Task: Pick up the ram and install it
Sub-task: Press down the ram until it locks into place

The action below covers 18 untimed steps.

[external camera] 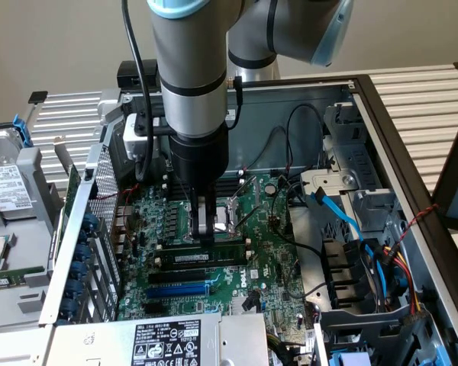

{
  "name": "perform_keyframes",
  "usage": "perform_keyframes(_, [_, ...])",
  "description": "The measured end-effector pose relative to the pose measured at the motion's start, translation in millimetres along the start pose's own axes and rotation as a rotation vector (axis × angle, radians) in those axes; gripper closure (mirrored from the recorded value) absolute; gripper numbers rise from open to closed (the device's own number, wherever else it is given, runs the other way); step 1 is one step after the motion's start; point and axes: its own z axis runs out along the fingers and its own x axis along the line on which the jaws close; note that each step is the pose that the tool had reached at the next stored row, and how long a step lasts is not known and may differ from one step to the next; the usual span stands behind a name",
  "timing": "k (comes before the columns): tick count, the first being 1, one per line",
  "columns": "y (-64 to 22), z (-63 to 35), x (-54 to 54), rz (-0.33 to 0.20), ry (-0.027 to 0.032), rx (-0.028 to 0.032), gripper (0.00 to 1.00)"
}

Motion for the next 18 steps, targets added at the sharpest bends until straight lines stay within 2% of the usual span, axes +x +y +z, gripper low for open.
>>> perform_keyframes(18, [0.0, 1.4, 0.3, 0.0, -0.0001, 0.0, 0.89])
